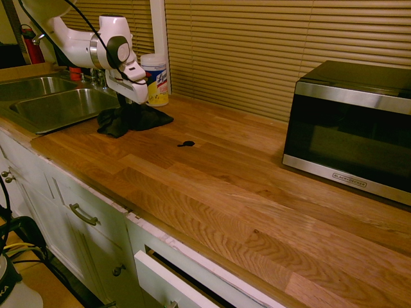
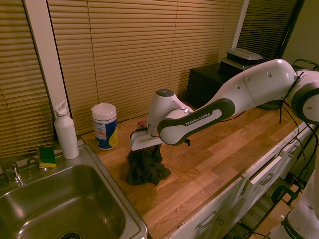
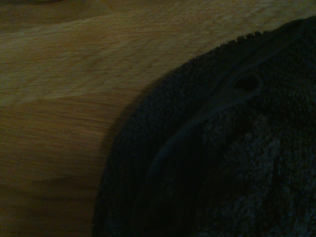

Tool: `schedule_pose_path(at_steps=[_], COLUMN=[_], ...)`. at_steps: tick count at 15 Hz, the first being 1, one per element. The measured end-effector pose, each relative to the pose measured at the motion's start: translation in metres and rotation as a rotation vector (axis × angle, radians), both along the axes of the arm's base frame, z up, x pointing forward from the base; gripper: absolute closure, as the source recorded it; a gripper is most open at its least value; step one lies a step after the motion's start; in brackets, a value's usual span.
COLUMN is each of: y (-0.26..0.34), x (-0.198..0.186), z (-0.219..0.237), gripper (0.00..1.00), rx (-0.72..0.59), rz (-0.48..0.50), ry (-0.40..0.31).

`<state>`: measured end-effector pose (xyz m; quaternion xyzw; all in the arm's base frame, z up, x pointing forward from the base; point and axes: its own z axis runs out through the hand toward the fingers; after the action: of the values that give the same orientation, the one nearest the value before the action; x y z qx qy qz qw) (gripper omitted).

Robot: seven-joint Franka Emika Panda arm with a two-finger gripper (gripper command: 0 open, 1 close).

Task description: Clear the spill

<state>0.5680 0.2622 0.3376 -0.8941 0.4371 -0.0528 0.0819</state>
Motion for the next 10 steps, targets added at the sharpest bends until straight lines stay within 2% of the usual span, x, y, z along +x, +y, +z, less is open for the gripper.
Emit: schedule_pose_path(at_steps=[10], y=[-0.0068], x=[0.0064], z=[0.0063], gripper=[1.0], rx=[-0.002], rz=[0.066], ry=[0.014])
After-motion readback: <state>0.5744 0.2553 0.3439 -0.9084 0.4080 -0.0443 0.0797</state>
